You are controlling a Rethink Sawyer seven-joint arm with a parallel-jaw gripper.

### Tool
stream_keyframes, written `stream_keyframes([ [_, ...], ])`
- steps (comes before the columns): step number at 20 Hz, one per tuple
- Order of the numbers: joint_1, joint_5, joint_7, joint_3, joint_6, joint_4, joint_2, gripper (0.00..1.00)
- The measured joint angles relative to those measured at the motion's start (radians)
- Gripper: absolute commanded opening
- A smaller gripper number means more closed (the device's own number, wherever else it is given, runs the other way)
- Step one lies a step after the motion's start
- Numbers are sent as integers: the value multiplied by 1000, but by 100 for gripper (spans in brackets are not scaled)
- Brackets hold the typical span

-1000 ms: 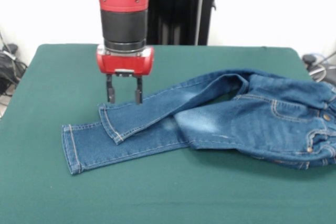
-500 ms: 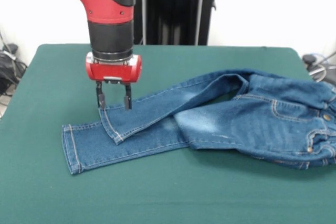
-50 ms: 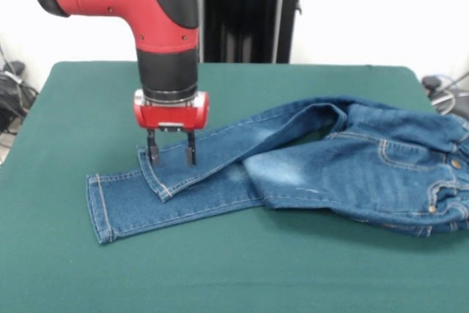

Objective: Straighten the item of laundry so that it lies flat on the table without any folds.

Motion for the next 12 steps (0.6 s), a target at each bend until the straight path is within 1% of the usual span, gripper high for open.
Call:
stream_keyframes([
  [7, 13, -8, 0, 0, 1, -36, 42, 100],
  [12, 15, -9, 0, 0, 1, -42, 44, 100],
])
